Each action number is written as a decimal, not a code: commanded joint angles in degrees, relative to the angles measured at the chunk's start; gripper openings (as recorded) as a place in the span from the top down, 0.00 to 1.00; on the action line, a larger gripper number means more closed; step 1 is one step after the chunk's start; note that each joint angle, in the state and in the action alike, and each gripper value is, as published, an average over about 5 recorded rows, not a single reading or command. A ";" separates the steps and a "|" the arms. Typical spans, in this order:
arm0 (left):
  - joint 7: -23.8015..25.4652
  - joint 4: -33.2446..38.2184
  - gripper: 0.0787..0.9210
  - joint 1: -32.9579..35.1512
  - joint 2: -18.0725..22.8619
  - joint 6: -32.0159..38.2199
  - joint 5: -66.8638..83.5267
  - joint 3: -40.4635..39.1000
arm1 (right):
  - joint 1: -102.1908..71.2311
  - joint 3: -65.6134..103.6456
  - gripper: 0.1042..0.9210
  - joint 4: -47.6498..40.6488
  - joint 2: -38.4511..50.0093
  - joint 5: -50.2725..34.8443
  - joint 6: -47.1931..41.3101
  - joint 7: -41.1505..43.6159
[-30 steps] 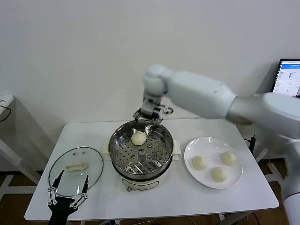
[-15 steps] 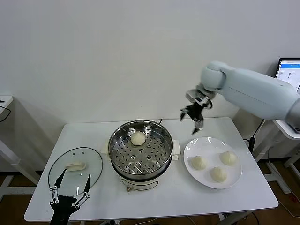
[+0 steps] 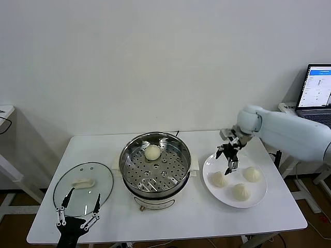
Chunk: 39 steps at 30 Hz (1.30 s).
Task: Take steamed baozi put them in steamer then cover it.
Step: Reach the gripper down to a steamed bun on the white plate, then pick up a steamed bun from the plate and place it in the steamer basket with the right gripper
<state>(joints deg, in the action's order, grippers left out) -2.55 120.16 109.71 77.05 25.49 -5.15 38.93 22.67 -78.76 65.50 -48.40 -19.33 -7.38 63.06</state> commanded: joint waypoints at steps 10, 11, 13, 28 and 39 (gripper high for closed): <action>-0.02 -1.31 0.12 0.17 0.29 1.21 -0.11 0.54 | -6.33 0.66 0.12 -1.48 -0.12 1.63 -1.79 -5.67; -0.01 -1.34 0.12 0.17 0.31 1.22 -0.12 0.54 | -6.46 0.74 0.12 -1.43 -0.10 1.70 -1.79 -5.62; 0.00 -1.44 0.12 0.14 0.35 1.24 -0.15 0.54 | -6.65 0.87 0.12 -1.33 -0.09 1.80 -1.79 -5.65; -0.02 -2.01 0.12 0.00 0.46 1.34 -0.24 1.00 | -7.60 2.29 0.28 -0.97 0.40 3.56 -1.93 -7.00; -0.12 -1.56 0.12 -0.10 0.29 1.22 -0.32 0.70 | 0.37 5.26 0.36 0.74 1.97 6.25 0.21 -0.07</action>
<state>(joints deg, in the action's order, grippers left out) -2.64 118.41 109.65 77.45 26.77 -5.42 39.64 18.04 -75.60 65.74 -46.79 -14.79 -8.52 58.28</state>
